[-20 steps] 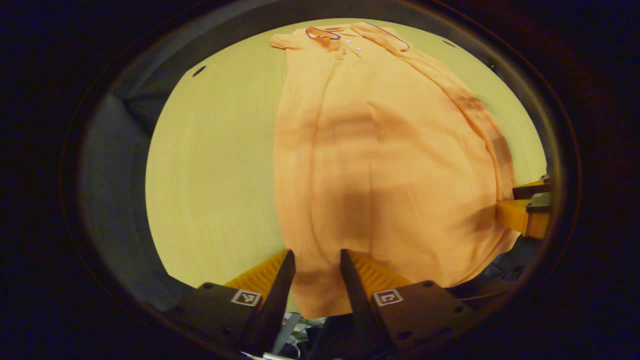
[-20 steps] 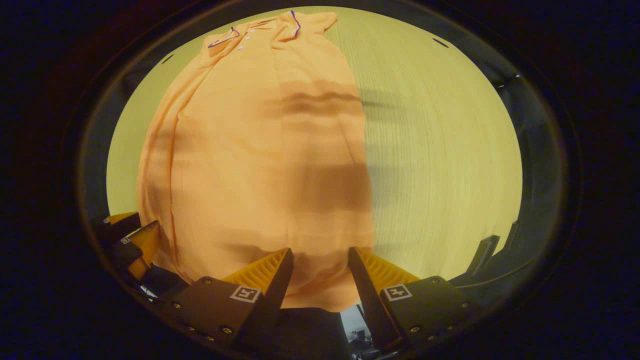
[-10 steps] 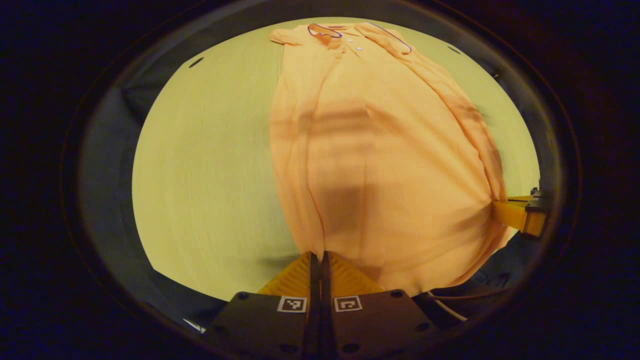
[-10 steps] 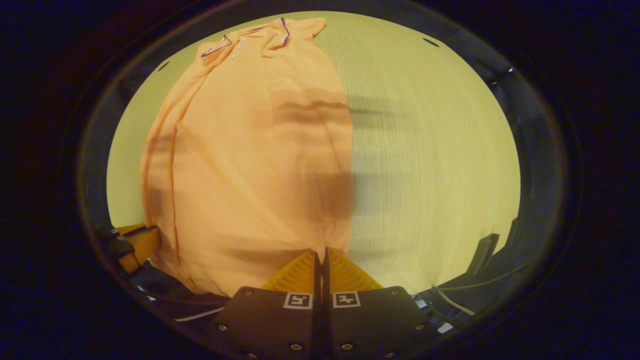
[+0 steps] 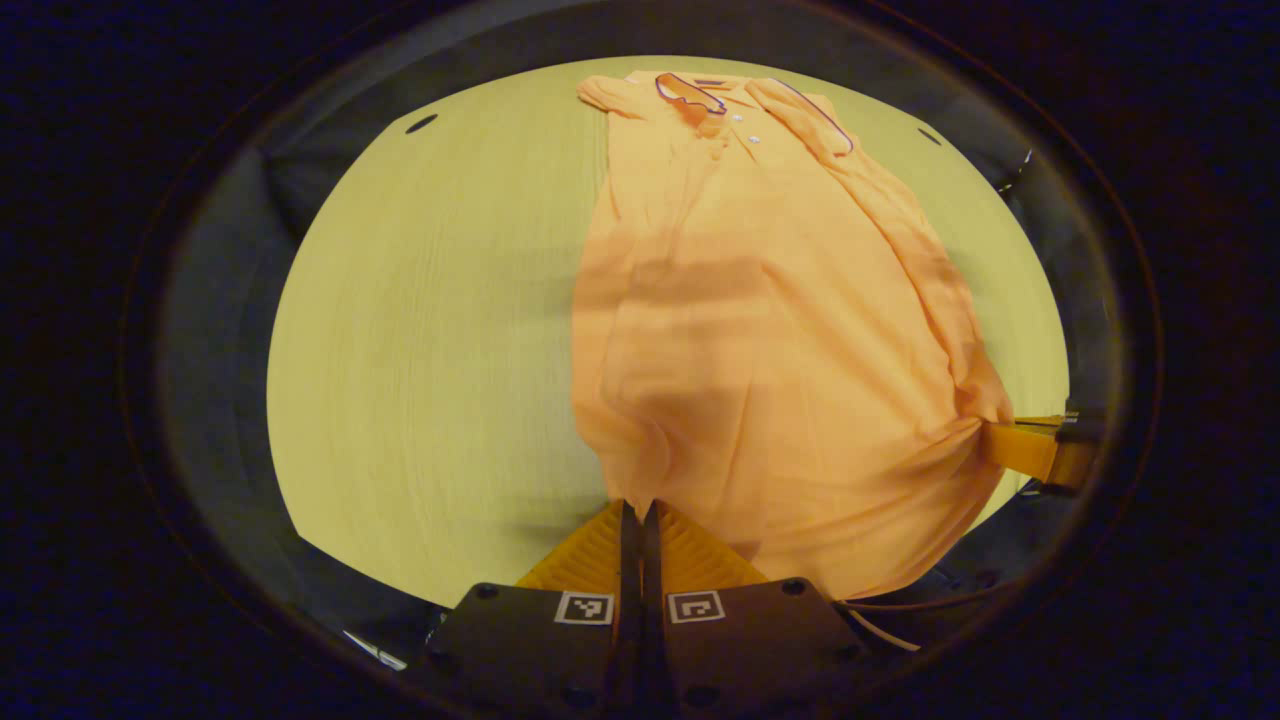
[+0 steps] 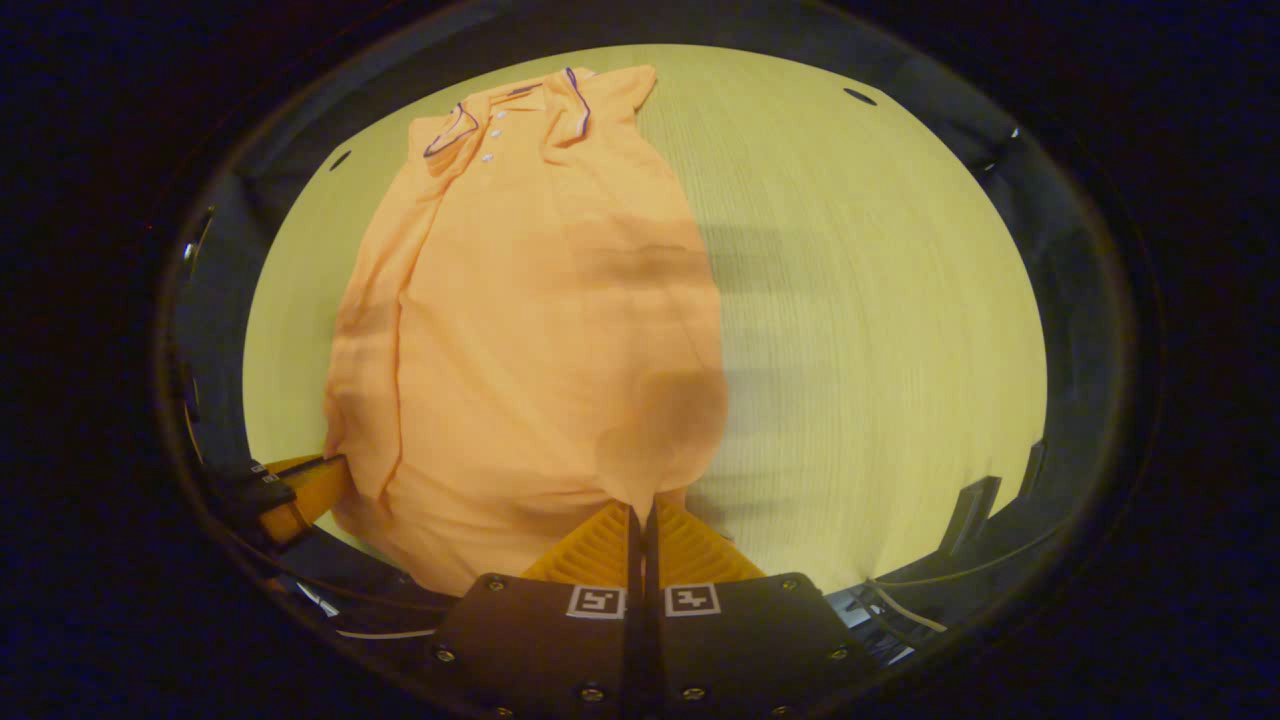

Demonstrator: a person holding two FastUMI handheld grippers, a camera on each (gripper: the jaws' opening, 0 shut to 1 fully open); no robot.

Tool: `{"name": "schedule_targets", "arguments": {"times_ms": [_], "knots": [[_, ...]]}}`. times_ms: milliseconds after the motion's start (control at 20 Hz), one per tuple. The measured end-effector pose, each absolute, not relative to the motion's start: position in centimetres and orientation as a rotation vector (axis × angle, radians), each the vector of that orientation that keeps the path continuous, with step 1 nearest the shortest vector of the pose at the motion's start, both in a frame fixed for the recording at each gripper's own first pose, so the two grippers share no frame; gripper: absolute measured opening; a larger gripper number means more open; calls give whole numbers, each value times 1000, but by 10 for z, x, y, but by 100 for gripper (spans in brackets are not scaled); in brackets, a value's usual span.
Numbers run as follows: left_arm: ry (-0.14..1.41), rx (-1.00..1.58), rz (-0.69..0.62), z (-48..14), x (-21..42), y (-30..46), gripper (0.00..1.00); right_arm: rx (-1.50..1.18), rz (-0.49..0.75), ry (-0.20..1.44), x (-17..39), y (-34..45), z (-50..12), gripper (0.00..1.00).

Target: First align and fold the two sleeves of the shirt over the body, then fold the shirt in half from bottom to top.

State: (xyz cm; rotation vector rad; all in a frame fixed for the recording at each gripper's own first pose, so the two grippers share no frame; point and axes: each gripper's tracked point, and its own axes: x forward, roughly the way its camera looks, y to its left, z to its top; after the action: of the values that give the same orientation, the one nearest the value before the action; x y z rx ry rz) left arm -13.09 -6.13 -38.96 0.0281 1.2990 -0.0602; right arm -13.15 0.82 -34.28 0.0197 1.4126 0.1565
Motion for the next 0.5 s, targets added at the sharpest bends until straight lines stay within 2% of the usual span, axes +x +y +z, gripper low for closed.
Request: {"name": "schedule_targets", "arguments": {"times_ms": [500], "knots": [[1150, -40, -29, -341, -24, -54, 6, 43, 187, 1275, -31, 23, -302, 0]]}}
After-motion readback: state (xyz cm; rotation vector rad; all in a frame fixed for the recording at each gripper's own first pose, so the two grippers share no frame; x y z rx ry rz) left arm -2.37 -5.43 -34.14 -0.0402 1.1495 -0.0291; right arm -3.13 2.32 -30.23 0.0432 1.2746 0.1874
